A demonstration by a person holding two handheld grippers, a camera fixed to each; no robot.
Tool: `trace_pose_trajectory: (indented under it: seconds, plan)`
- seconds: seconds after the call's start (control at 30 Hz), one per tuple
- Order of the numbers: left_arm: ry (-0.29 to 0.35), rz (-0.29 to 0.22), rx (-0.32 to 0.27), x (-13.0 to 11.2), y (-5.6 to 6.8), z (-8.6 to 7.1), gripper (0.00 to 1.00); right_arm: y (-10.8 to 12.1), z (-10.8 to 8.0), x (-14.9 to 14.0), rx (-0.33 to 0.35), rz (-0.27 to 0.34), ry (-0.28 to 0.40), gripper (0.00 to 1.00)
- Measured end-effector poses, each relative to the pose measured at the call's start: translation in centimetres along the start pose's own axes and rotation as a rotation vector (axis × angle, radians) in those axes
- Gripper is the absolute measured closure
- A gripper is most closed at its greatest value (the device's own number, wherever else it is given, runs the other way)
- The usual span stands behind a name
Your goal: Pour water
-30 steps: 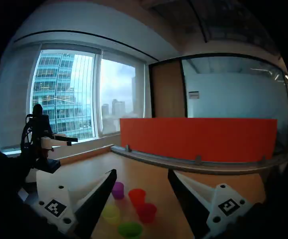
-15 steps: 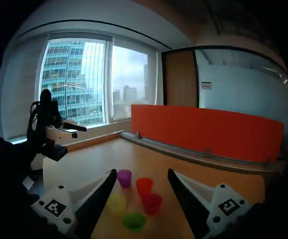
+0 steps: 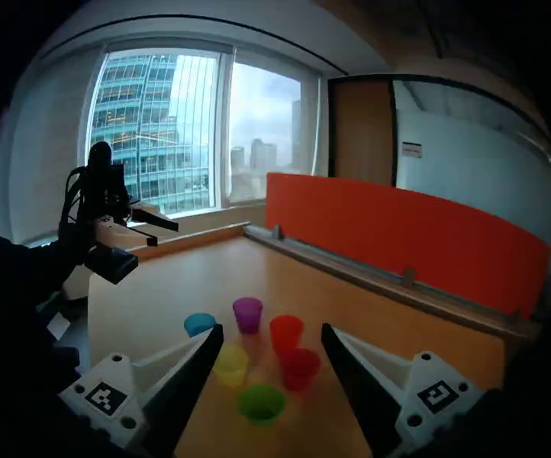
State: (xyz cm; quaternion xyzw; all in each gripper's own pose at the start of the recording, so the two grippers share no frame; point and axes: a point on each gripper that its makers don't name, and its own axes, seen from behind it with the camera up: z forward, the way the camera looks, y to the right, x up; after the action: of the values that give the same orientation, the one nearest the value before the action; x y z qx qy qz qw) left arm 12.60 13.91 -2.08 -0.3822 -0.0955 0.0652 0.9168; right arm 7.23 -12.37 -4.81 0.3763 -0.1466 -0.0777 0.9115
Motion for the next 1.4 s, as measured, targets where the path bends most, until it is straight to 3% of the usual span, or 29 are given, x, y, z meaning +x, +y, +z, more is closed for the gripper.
trace_pose_trajectory:
  seconds: [0.47,1.4]
  plan:
    - [-0.088,0.011,-0.005,-4.3,0.6,0.5,0.12,-0.8,0.2,-4.2,0.018,-0.050,-0.104,0.01]
    - [-0.246,-0.003,-0.006,-14.2,0.7,1.1,0.12,-1.3,2.9,-13.2,0.023,-0.060,-0.242,0.01]
